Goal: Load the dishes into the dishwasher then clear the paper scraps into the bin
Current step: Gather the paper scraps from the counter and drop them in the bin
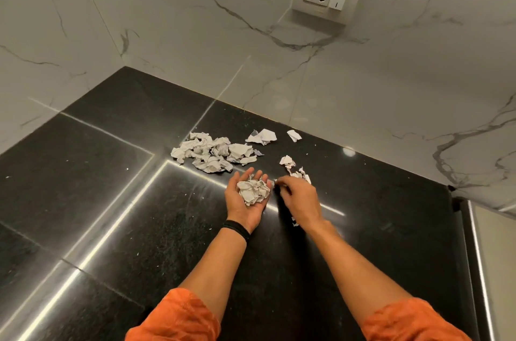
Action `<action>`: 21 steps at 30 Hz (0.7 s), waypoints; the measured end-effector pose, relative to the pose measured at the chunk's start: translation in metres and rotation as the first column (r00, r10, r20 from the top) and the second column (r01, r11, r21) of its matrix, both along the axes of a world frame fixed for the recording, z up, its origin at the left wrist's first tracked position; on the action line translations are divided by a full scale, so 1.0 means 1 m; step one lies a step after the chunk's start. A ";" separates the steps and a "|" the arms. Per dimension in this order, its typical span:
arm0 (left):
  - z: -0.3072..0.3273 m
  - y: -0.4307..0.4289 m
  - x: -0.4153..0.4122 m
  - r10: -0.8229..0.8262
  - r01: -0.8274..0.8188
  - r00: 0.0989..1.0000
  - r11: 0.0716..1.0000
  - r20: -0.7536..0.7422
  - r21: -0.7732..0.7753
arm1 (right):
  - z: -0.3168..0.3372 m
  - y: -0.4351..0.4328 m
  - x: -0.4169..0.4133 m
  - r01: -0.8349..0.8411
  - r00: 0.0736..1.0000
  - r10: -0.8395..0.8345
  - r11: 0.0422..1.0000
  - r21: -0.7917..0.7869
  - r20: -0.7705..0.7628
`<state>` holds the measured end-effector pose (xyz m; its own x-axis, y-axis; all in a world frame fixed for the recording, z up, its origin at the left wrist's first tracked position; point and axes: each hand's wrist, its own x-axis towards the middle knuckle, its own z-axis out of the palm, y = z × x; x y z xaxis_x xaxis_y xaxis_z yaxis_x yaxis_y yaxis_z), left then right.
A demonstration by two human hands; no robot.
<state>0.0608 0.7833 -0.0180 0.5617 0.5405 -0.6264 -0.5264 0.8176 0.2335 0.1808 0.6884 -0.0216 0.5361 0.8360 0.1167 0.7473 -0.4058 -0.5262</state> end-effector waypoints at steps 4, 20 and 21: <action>0.001 -0.008 0.011 -0.062 0.064 0.997 0.997 -0.040 0.043 | 0.028 -0.005 -0.011 0.282 0.924 -0.177 0.915 0.288 -0.340; 0.002 -0.003 0.030 -0.091 0.092 0.994 0.996 0.057 -0.019 | 0.034 0.034 0.033 0.092 0.982 -0.085 0.995 0.034 -0.166; 0.003 -0.002 0.030 -0.084 0.085 0.995 0.996 0.052 -0.018 | 0.029 0.039 0.042 0.016 0.992 -0.029 0.995 -0.102 -0.121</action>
